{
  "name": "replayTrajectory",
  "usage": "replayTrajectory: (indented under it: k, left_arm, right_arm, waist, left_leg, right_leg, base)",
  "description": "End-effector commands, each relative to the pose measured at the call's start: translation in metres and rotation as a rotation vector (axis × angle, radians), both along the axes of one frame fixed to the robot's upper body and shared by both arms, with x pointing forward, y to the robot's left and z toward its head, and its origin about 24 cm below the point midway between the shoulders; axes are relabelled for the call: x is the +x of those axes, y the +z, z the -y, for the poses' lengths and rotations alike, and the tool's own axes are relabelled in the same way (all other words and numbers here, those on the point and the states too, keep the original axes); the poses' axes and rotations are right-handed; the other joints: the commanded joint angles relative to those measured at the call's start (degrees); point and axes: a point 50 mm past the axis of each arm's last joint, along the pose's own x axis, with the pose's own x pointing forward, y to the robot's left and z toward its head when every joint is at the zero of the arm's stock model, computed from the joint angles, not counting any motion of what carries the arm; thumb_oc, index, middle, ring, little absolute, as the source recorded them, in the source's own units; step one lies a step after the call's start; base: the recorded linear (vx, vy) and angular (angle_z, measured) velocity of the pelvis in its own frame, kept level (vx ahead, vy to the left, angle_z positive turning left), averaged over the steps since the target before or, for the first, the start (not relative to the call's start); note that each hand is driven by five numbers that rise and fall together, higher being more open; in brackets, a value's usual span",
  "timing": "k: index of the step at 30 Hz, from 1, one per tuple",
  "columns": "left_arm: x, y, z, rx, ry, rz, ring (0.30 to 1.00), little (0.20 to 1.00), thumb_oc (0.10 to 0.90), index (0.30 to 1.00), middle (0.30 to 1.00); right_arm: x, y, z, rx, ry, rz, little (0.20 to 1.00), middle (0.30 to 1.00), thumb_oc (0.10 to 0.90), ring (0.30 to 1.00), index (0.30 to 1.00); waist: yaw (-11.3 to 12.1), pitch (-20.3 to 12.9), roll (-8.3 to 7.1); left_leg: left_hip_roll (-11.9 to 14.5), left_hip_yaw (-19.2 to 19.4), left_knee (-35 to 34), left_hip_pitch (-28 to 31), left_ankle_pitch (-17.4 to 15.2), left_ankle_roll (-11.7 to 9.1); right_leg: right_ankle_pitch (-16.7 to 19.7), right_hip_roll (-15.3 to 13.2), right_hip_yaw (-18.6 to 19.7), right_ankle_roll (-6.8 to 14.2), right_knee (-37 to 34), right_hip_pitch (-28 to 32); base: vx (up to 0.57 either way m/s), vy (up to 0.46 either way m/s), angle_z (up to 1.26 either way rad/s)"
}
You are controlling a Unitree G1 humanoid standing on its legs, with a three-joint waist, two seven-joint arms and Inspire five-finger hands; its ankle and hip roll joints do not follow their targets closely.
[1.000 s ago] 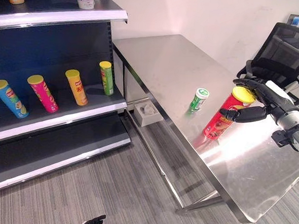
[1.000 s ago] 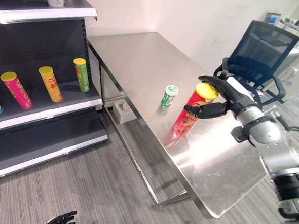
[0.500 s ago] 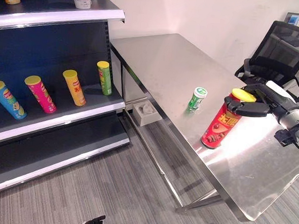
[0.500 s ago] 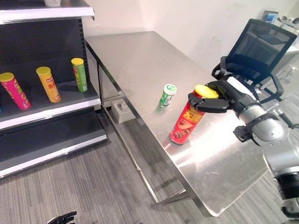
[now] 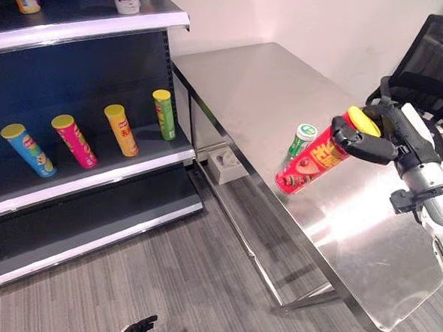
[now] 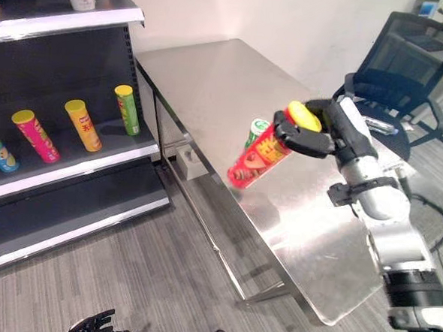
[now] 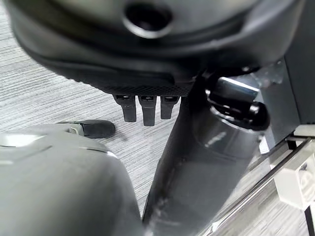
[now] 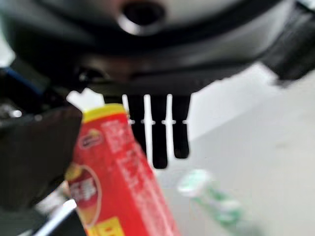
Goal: Put the goods on the table back onto the shelves and tidy them up.
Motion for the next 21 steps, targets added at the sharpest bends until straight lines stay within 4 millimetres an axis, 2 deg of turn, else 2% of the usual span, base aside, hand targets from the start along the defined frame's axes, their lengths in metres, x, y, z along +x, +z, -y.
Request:
replayTrajectory:
  k: [1,3,8,9,10,11,14,19,20,21]
  left_arm:
    - [0.022,0.009,-0.015,0.063,-0.062,0.072,0.9,0.9,0.8,0.9,0.9]
    - [0.025,0.011,-0.017,0.07,-0.051,0.083,0.9,0.9,0.8,0.9,0.9]
    - [0.028,0.013,-0.02,0.079,-0.034,0.097,0.9,0.9,0.8,0.9,0.9]
    - [0.028,0.013,-0.02,0.079,-0.033,0.097,0.9,0.9,0.8,0.9,0.9]
    - [0.032,0.015,-0.021,0.083,-0.027,0.117,0.9,0.9,0.8,0.9,0.9]
    - [0.033,0.016,-0.021,0.083,-0.025,0.127,0.9,0.9,0.8,0.9,0.9]
    - [0.033,0.016,-0.021,0.082,-0.025,0.129,0.9,0.9,0.8,0.9,0.9]
    - [0.033,0.016,-0.021,0.082,-0.025,0.129,0.9,0.9,0.8,0.9,0.9]
    - [0.036,0.017,-0.021,0.082,-0.022,0.139,0.9,0.9,0.8,0.9,0.9]
    - [0.034,0.018,-0.022,0.074,-0.005,0.149,0.9,0.9,0.8,0.9,0.9]
  right_arm:
    - [-0.023,0.089,-0.027,0.039,0.144,0.479,0.3,0.3,0.4,0.3,0.3]
    - [-0.033,0.107,-0.055,0.023,0.28,0.564,0.3,0.3,0.4,0.3,0.3]
    - [-0.04,0.118,-0.074,-0.027,0.347,0.624,0.3,0.3,0.4,0.3,0.3]
    - [-0.04,0.118,-0.074,-0.027,0.347,0.624,0.3,0.3,0.4,0.3,0.3]
    - [-0.042,0.121,-0.073,-0.042,0.338,0.641,0.3,0.3,0.4,0.3,0.3]
    - [-0.044,0.123,-0.074,-0.06,0.343,0.646,0.3,0.3,0.4,0.3,0.3]
    - [-0.044,0.124,-0.074,-0.061,0.343,0.647,0.3,0.3,0.4,0.3,0.3]
    - [-0.044,0.124,-0.074,-0.061,0.343,0.647,0.3,0.3,0.4,0.3,0.3]
    - [-0.044,0.126,-0.073,-0.067,0.337,0.652,0.3,0.3,0.4,0.3,0.3]
    - [-0.043,0.123,-0.069,-0.1,0.307,0.637,0.3,0.3,0.4,0.3,0.3]
  waist:
    - [2.65,-4.41,-3.97]
    - [3.89,-4.6,-3.99]
    - [5.41,-4.66,-4.15]
    - [5.27,-4.67,-4.11]
    - [6.12,-3.62,-4.26]
    - [6.55,-2.81,-4.34]
    - [6.22,-2.94,-4.43]
    - [6.22,-2.95,-4.43]
    - [6.76,-2.02,-4.47]
    - [7.41,-0.8,-4.19]
  left_leg:
    - [0.64,-1.33,0.16,-1.55,-0.61,-0.31]
    - [1.45,-2.63,0.16,-2.1,0.17,-1.11]
    - [2.68,-4.75,0.16,-3.47,1.71,-2.2]
    - [2.72,-4.87,0.16,-3.54,1.74,-2.25]
    - [3.2,-5.52,0.57,-4.81,2.98,-3.14]
    - [3.23,-6.48,2.34,-6.0,2.82,-3.44]
    - [3.0,-6.84,2.66,-6.62,2.98,-3.32]
    - [3.0,-6.84,2.66,-6.62,2.98,-3.32]
    - [2.92,-6.79,5.09,-8.28,2.76,-3.63]
    - [5.39,-4.69,7.18,-10.2,3.33,-4.51]
  right_leg:
    - [-3.77,-1.68,-0.78,2.76,0.34,4.01]
    - [-4.75,-0.66,-1.74,1.96,0.34,4.5]
    - [-6.04,1.0,-2.63,0.83,0.34,4.61]
    - [-6.07,1.04,-2.74,0.79,0.34,4.61]
    - [-6.42,1.36,-3.68,0.38,0.34,4.71]
    - [-6.74,1.36,-4.45,0.16,0.34,5.09]
    - [-6.56,1.19,-4.78,0.2,0.34,4.83]
    - [-6.56,1.19,-4.78,0.2,0.34,4.82]
    - [-6.48,0.85,-5.77,0.07,0.34,5.07]
    - [-5.81,-0.59,-8.84,0.53,0.34,5.01]
  base:
    - [0.0,-0.062,0.14]
    - [-0.02,-0.129,0.22]
    - [-0.03,-0.088,0.26]
    - [-0.06,-0.079,0.22]
    - [-0.09,-0.078,0.35]
    - [-0.1,-0.069,0.58]
    - [-0.02,-0.005,0.58]
    - [-0.01,-0.002,0.01]
    - [-0.2,0.111,-0.1]
    - [-0.19,0.252,0.0]
